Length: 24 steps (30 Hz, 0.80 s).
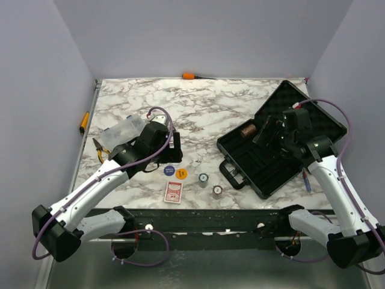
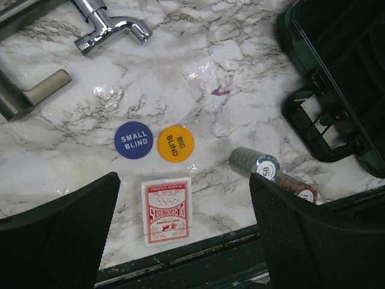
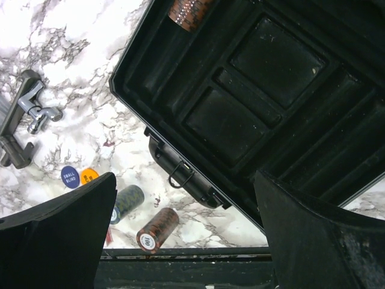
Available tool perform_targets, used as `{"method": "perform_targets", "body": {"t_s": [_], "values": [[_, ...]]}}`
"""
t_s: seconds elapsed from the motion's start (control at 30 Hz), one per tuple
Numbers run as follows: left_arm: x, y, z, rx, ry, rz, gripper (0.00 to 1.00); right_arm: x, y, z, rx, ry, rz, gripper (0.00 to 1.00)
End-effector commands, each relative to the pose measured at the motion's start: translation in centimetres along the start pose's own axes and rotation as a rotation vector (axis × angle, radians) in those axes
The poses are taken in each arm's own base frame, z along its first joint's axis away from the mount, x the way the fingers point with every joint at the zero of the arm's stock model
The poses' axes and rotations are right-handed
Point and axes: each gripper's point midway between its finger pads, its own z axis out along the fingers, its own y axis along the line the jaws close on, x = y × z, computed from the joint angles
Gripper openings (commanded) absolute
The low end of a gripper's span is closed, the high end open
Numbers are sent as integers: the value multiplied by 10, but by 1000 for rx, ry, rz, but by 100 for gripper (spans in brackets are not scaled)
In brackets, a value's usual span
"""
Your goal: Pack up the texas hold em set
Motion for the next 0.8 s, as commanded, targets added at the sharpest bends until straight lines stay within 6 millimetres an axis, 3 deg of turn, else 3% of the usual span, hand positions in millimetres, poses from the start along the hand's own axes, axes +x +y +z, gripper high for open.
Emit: {"method": "perform_targets", "body": {"t_s": [0.0,0.77], "values": [[13,-16,0,11,118,-32,87,9,-6,-7,8,18,39,100],[69,-89,37,90,341,235,82,28,9,-29,-103,94,74,100]]}}
